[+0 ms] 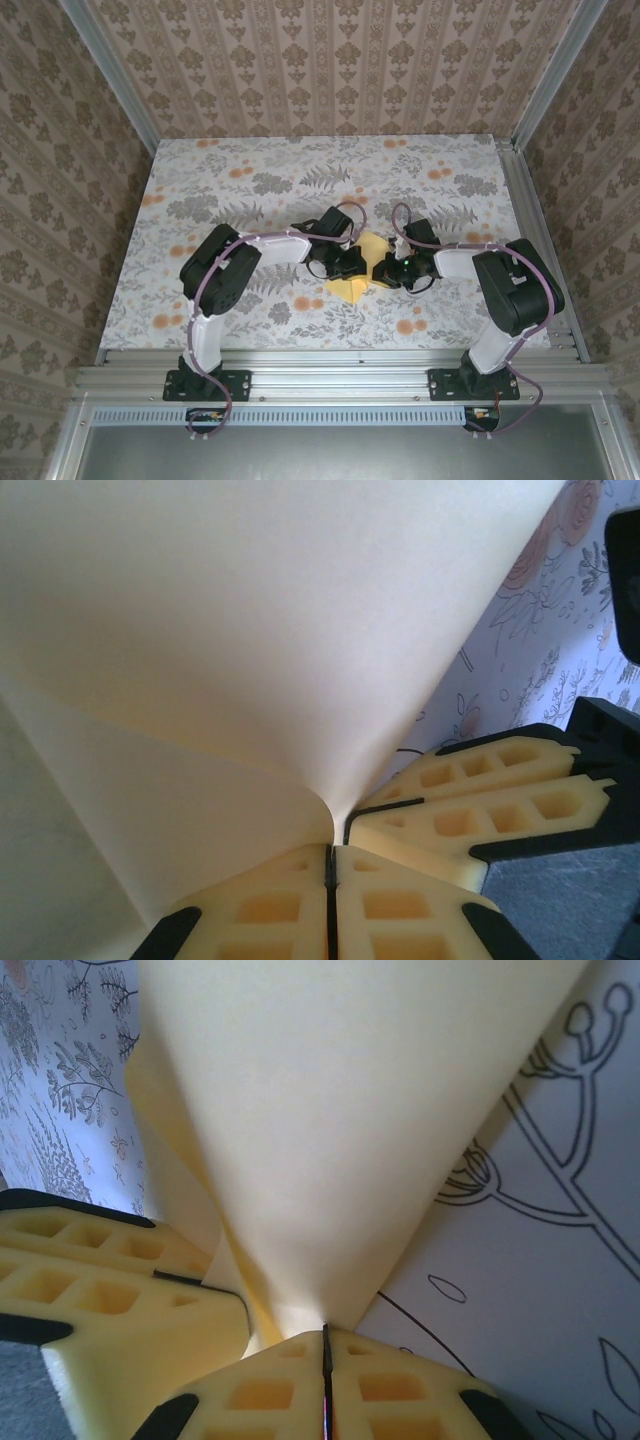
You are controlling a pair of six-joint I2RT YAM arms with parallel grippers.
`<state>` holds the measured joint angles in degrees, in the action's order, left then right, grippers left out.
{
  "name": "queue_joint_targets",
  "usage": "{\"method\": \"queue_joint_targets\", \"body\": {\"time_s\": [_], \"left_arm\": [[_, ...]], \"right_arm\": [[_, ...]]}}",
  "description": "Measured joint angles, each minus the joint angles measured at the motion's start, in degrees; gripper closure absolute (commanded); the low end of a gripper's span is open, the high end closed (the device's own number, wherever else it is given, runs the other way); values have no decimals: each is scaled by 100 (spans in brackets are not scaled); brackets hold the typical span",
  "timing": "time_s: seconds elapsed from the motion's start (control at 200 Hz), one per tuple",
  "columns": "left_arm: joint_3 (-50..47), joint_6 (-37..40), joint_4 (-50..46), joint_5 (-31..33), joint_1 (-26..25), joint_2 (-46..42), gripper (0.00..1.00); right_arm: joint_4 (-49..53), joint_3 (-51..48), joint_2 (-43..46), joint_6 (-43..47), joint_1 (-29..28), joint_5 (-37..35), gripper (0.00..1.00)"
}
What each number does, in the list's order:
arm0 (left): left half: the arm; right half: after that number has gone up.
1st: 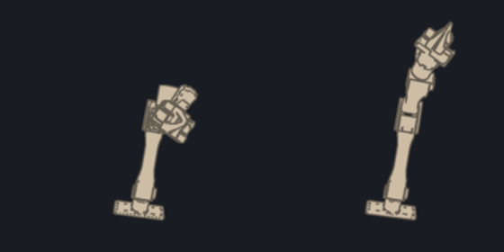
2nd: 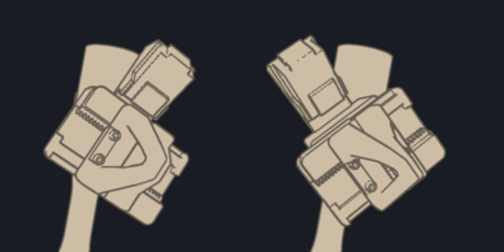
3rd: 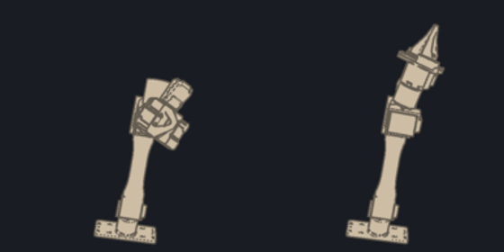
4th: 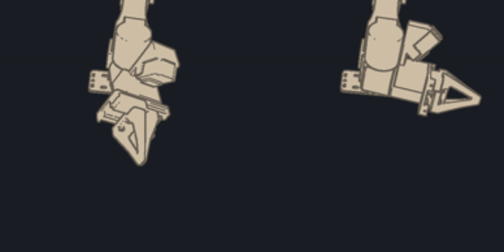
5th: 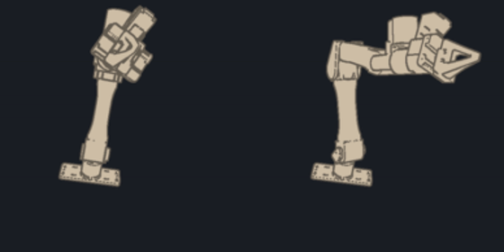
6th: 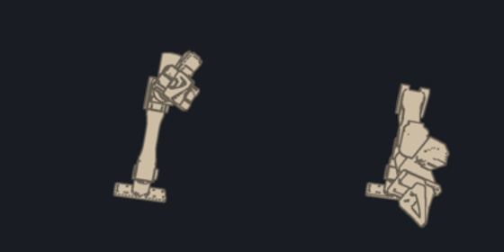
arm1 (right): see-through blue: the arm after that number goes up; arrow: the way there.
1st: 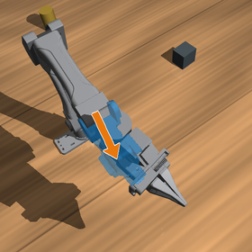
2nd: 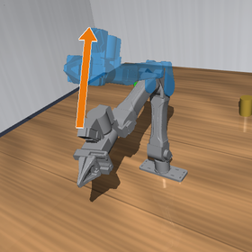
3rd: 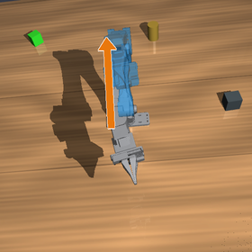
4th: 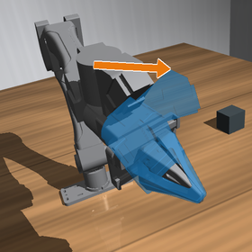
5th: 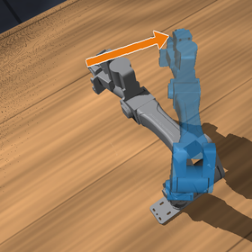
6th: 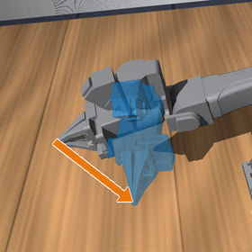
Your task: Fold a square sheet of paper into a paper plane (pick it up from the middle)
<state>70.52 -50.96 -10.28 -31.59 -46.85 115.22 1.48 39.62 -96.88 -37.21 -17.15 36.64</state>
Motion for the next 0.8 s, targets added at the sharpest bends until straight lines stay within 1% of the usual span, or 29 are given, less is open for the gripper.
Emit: {"method": "queue_joint_targets", "body": {"time_s": [0.455, 0.8], "left_arm": [[2, 0, 2, 15, 0, 26, 91], [2, -2, 0, 210, 0, 26, 91]], "right_arm": [[-2, 0, 0, 0, 0, 0, 89], [-2, 0, 0, 2, 0, 0, 89]]}}
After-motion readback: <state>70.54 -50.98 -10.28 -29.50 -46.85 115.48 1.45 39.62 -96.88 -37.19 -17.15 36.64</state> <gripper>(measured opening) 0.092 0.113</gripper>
